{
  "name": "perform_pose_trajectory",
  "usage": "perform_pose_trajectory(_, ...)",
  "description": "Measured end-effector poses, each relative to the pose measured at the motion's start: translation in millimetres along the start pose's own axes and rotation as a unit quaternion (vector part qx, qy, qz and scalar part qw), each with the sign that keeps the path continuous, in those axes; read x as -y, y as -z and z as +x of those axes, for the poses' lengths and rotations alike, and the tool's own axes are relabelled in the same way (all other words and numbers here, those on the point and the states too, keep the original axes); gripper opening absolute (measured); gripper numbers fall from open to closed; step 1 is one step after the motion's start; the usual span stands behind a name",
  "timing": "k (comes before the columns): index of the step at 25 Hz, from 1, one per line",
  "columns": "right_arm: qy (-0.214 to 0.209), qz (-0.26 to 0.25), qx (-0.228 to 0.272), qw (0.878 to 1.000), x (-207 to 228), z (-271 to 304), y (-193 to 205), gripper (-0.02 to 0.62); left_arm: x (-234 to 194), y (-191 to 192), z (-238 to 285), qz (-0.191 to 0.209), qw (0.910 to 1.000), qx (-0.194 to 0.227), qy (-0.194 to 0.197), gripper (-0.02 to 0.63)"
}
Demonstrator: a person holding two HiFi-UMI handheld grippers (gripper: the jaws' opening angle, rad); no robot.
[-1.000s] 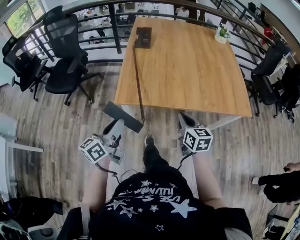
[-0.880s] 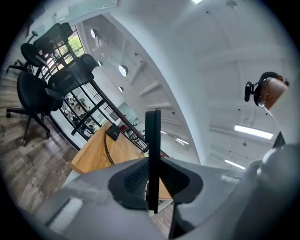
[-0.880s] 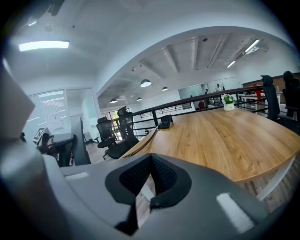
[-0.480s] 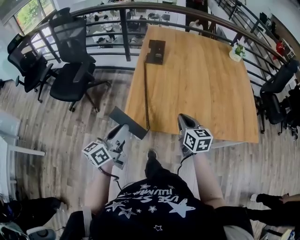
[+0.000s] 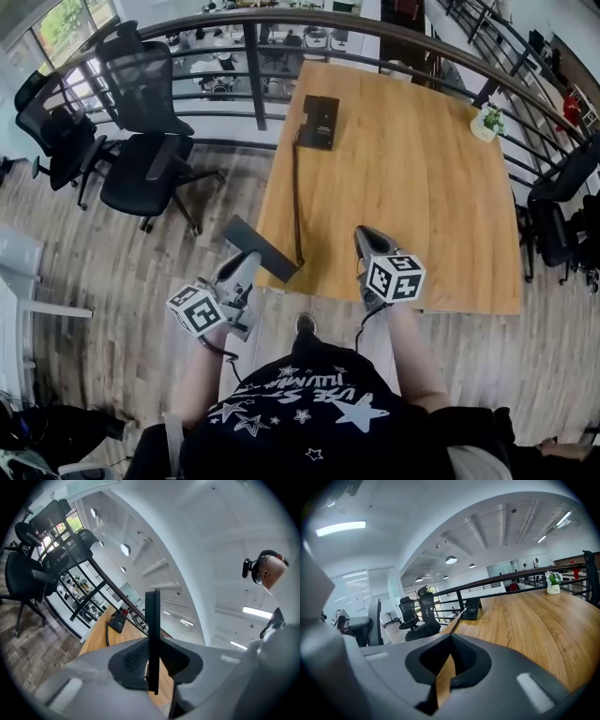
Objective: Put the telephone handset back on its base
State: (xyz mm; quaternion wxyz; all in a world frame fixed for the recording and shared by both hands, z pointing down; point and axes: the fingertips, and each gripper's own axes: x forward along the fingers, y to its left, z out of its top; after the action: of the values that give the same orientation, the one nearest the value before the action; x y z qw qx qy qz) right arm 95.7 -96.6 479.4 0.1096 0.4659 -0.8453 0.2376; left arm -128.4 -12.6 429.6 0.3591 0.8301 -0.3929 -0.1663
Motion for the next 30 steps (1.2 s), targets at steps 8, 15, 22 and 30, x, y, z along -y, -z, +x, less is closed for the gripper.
perform_pose_trajectory(8, -0.010, 0.003, -0.004, 1.000, 24.1, 42.9, -27.1, 0.000, -19.8, -25.6, 40.6, -0.005, 1.0000, 0.001, -0.007, 0.075)
perform_pose_trajectory(15, -0.022, 0.014, -0.008, 1.000, 55.0, 76.5, -31.6, 0.000, -34.6, -36.8, 71.6, -0.002, 0.9997, 0.011, -0.020, 0.075)
perform_pose_trajectory(22, -0.033, 0.040, -0.017, 0.999, 56.2, 92.7, -25.4, 0.000, -42.0, -33.5, 78.0, -0.002, 0.9991, -0.022, -0.035, 0.075)
perform_pose_trajectory(30, -0.003, 0.058, -0.010, 0.998, 62.6, 101.1, -24.5, 0.000, -62.7, -51.9, 105.0, -0.002, 0.9985, -0.054, -0.006, 0.075)
